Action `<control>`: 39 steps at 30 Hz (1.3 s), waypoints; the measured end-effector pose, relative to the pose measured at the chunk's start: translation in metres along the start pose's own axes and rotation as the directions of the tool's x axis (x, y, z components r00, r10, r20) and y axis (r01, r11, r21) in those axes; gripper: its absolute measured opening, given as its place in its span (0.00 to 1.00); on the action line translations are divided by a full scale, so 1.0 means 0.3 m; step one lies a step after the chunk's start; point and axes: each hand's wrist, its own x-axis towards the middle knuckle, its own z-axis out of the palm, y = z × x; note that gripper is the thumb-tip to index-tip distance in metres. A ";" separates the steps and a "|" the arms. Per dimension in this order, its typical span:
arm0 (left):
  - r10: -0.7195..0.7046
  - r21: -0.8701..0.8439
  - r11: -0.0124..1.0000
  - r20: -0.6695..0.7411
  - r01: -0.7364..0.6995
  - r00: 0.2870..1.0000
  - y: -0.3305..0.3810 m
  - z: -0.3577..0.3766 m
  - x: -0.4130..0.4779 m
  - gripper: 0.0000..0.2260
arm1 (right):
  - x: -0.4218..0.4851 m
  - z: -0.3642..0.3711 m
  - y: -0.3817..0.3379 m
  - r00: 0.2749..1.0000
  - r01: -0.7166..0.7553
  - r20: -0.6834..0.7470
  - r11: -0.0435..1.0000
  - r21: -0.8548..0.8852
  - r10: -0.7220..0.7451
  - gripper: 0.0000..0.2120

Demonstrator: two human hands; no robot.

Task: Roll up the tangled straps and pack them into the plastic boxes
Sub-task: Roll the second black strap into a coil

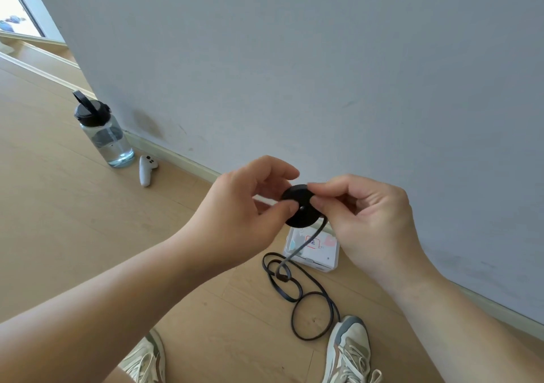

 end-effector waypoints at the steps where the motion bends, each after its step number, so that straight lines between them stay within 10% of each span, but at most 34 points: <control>1: 0.072 0.067 0.995 0.014 -0.073 0.997 0.004 0.002 -0.006 0.12 | -0.003 0.004 -0.002 1.000 0.020 0.019 0.999 -0.041 -0.019 0.16; 7: -0.114 -0.127 0.986 -0.038 0.108 0.993 0.005 -0.012 0.004 0.13 | 0.001 0.007 0.000 0.997 -0.061 -0.035 0.997 0.053 0.063 0.11; 14: -0.338 -0.671 0.694 0.016 0.261 0.941 0.009 0.006 0.015 0.09 | 0.000 0.007 -0.007 0.996 -0.072 -0.042 0.991 0.112 0.077 0.13; 20: -0.051 0.027 0.998 -0.091 0.054 0.995 -0.016 0.014 0.004 0.11 | 0.004 0.000 0.010 0.998 -0.050 -0.023 0.999 0.020 0.050 0.17; 25: 0.037 0.071 0.997 -0.023 -0.036 0.999 -0.013 0.017 -0.006 0.14 | 0.005 -0.001 0.008 0.999 0.053 0.016 0.994 -0.098 -0.052 0.19; 33: -0.237 -0.527 0.831 -0.045 0.179 0.970 -0.004 0.011 0.011 0.10 | 0.011 -0.005 -0.001 0.990 -0.087 -0.090 0.980 0.179 0.104 0.08; 39: 0.043 0.014 0.999 -0.074 -0.042 0.996 -0.024 0.017 0.003 0.07 | -0.002 -0.003 0.009 0.998 0.059 -0.006 0.997 -0.051 -0.060 0.12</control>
